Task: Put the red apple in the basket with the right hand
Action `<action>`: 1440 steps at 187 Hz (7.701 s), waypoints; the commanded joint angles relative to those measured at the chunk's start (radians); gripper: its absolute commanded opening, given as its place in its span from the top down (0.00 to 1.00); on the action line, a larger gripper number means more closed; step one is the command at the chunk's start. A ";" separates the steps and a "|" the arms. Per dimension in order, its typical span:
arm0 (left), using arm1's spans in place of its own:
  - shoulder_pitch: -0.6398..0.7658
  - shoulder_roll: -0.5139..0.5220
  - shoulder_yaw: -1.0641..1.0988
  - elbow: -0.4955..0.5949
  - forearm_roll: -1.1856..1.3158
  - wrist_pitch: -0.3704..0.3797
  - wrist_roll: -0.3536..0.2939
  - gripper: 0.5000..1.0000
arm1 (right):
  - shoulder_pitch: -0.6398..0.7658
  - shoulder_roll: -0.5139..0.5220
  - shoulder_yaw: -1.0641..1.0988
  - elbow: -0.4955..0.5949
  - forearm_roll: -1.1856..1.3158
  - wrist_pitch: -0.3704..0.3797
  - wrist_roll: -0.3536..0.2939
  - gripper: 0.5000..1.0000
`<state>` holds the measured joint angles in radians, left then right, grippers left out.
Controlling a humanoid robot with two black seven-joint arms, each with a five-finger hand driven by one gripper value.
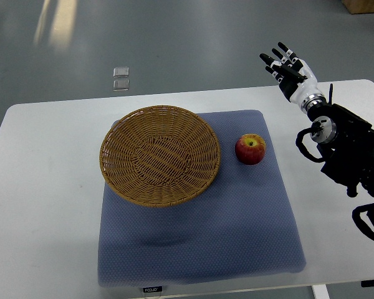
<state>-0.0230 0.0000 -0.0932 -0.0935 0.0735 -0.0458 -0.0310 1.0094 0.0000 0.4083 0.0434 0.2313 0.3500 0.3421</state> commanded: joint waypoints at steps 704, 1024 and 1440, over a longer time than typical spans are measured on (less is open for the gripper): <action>0.011 0.000 0.004 -0.003 0.000 -0.003 -0.006 0.00 | 0.178 -0.463 -0.460 0.865 -1.735 -0.029 -0.002 0.37; 0.011 0.000 0.004 -0.003 0.000 -0.003 -0.006 0.00 | 0.416 -0.112 -0.454 0.831 -1.732 0.000 -0.002 0.58; 0.011 0.000 0.004 -0.003 0.000 -0.003 -0.006 0.00 | 0.043 -0.278 -0.095 0.604 -1.049 -0.229 0.008 0.16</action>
<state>-0.0122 0.0000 -0.0890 -0.0966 0.0736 -0.0491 -0.0369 1.0801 -0.2855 0.3127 0.6697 -0.9652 0.1345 0.3487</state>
